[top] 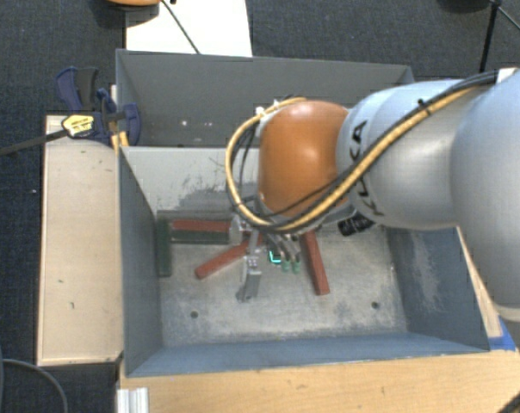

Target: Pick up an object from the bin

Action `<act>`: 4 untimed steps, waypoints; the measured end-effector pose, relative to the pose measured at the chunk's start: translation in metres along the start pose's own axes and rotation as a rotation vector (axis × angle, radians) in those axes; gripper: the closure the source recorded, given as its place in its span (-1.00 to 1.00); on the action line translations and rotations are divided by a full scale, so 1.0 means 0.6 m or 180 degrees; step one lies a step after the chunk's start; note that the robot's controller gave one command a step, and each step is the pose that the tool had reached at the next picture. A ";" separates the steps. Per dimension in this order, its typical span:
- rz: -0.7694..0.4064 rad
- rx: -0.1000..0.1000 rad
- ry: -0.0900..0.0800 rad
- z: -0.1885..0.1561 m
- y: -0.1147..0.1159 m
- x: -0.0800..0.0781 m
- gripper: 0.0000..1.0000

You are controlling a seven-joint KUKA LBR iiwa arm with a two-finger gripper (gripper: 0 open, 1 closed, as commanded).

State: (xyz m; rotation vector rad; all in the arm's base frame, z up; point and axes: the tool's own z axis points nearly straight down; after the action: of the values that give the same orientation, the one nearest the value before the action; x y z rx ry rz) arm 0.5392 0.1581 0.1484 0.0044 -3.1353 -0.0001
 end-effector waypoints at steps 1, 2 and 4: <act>0.0013 -0.0004 -0.0024 -0.007 -0.001 -0.003 -1.00; -0.0180 -0.0008 -0.0047 0.046 -0.013 -0.035 -1.00; 0.0119 -0.0004 -0.0025 0.130 0.018 -0.047 1.00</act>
Offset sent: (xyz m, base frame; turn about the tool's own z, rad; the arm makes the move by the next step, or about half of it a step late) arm 0.0391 -0.0202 -0.0783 -0.1257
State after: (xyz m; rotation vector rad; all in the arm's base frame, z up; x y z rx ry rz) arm 0.5669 0.1693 0.0704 -0.0545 -3.1427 -0.0019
